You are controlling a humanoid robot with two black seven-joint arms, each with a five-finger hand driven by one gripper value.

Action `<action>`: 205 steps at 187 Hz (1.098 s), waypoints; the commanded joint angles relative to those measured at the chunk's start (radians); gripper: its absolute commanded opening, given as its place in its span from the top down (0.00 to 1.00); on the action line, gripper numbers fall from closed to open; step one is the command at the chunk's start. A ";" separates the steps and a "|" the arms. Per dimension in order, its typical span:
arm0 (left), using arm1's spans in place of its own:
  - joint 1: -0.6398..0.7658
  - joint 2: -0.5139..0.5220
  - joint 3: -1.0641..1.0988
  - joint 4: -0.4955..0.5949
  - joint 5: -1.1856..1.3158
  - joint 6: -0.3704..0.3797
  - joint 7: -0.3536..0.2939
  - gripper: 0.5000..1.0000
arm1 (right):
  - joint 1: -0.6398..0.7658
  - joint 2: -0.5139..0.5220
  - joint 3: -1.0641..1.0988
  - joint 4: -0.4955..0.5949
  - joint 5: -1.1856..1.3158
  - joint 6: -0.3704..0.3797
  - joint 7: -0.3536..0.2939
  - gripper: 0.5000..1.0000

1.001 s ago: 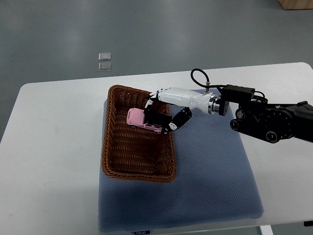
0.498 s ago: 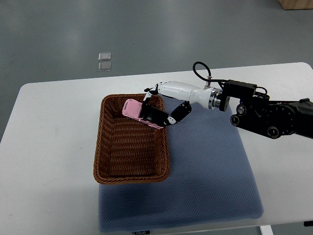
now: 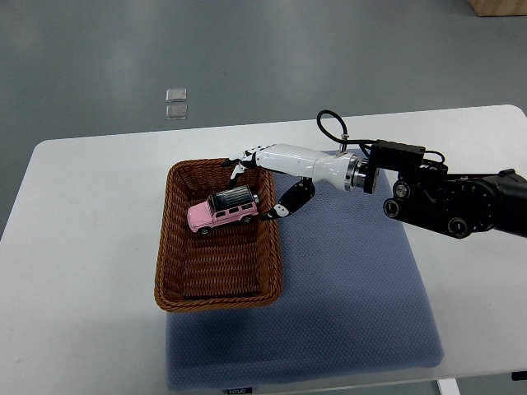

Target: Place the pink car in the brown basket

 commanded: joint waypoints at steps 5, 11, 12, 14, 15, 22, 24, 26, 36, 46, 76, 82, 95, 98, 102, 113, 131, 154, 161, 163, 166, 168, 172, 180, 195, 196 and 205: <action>-0.001 0.000 0.000 0.000 0.000 0.000 0.000 0.00 | -0.022 -0.005 0.053 0.000 0.045 -0.011 -0.008 0.20; -0.001 0.000 0.000 0.001 0.000 0.000 0.000 0.00 | -0.043 -0.010 0.078 0.000 0.068 -0.011 -0.014 0.20; -0.001 0.000 0.000 0.001 0.000 0.000 0.000 0.00 | -0.043 -0.010 0.078 0.000 0.068 -0.011 -0.014 0.20; -0.001 0.000 0.000 0.000 0.000 0.000 0.000 0.00 | -0.053 -0.011 0.087 -0.002 0.077 -0.011 -0.015 0.20; -0.001 0.000 0.000 0.000 0.000 0.000 0.000 0.00 | -0.053 -0.011 0.087 -0.002 0.077 -0.011 -0.015 0.20; -0.001 0.000 0.000 0.001 0.000 0.000 0.000 0.00 | -0.085 -0.016 0.133 -0.006 0.122 -0.011 -0.021 0.20; -0.001 0.000 0.000 0.001 0.000 0.000 0.000 0.00 | -0.092 -0.018 0.147 -0.006 0.134 -0.011 -0.024 0.20; -0.001 0.000 0.000 0.001 0.000 0.000 0.000 0.00 | -0.099 -0.019 0.162 -0.006 0.146 -0.011 -0.027 0.20; -0.001 0.000 0.000 0.001 0.000 0.000 0.000 0.00 | -0.137 -0.037 0.239 -0.011 0.212 -0.008 -0.054 0.20; -0.001 0.000 0.000 0.001 0.000 0.000 0.000 0.00 | -0.186 -0.064 0.313 -0.011 0.283 0.001 -0.086 0.20; 0.001 0.000 0.000 0.000 0.000 -0.001 0.000 0.00 | -0.310 -0.100 0.480 -0.011 0.468 0.000 -0.150 0.20; -0.001 0.000 0.000 0.000 0.000 -0.001 0.000 0.00 | -0.333 -0.105 0.504 -0.011 0.501 0.000 -0.161 0.20; -0.001 0.000 0.000 0.000 0.000 -0.001 0.000 0.00 | -0.385 -0.119 0.549 -0.011 0.573 -0.003 -0.181 0.20; -0.001 0.000 0.000 0.000 0.000 -0.001 0.000 0.00 | -0.392 -0.122 0.554 -0.011 0.583 -0.002 -0.182 0.20; -0.001 0.000 0.000 0.000 0.000 -0.001 0.000 0.00 | -0.402 -0.128 0.564 -0.011 0.603 -0.002 -0.187 0.20; -0.001 0.000 0.000 0.000 0.000 -0.001 0.000 0.00 | -0.428 -0.137 0.584 -0.011 0.674 -0.002 -0.192 0.19; -0.001 0.000 0.000 0.000 0.000 -0.001 0.000 0.00 | -0.451 -0.140 0.590 -0.012 0.772 0.001 -0.192 0.19; -0.001 0.000 0.000 0.000 0.000 -0.001 0.000 0.00 | -0.474 -0.146 0.590 -0.012 0.841 0.001 -0.192 0.19; -0.001 0.000 0.000 0.000 0.000 -0.001 0.000 0.00 | -0.477 -0.146 0.590 -0.012 0.846 0.001 -0.192 0.19; -0.001 0.000 0.000 0.000 0.000 -0.001 0.000 0.00 | -0.477 -0.146 0.590 -0.012 0.846 0.001 -0.192 0.19; -0.001 0.000 0.000 0.000 0.000 -0.001 0.000 0.00 | -0.477 -0.146 0.590 -0.012 0.846 0.001 -0.192 0.19; -0.001 0.000 0.000 0.000 0.000 -0.001 0.000 0.00 | -0.477 -0.146 0.590 -0.012 0.846 0.000 -0.192 0.19; -0.001 0.000 0.000 0.000 0.000 -0.001 0.000 0.00 | -0.479 -0.146 0.590 -0.012 0.847 0.000 -0.192 0.19; -0.001 0.000 0.000 0.000 0.000 -0.001 0.000 0.00 | -0.481 -0.146 0.592 -0.012 0.847 -0.002 -0.190 0.19; -0.001 0.000 0.000 0.000 0.000 -0.001 0.000 0.00 | -0.482 -0.143 0.592 -0.012 0.847 -0.003 -0.186 0.19; -0.001 0.000 0.000 0.000 0.000 -0.001 0.000 0.00 | -0.482 -0.143 0.592 -0.012 0.847 -0.003 -0.186 0.19; -0.001 0.000 0.000 0.000 0.000 -0.003 0.000 0.00 | -0.484 -0.140 0.592 -0.012 0.846 -0.003 -0.179 0.19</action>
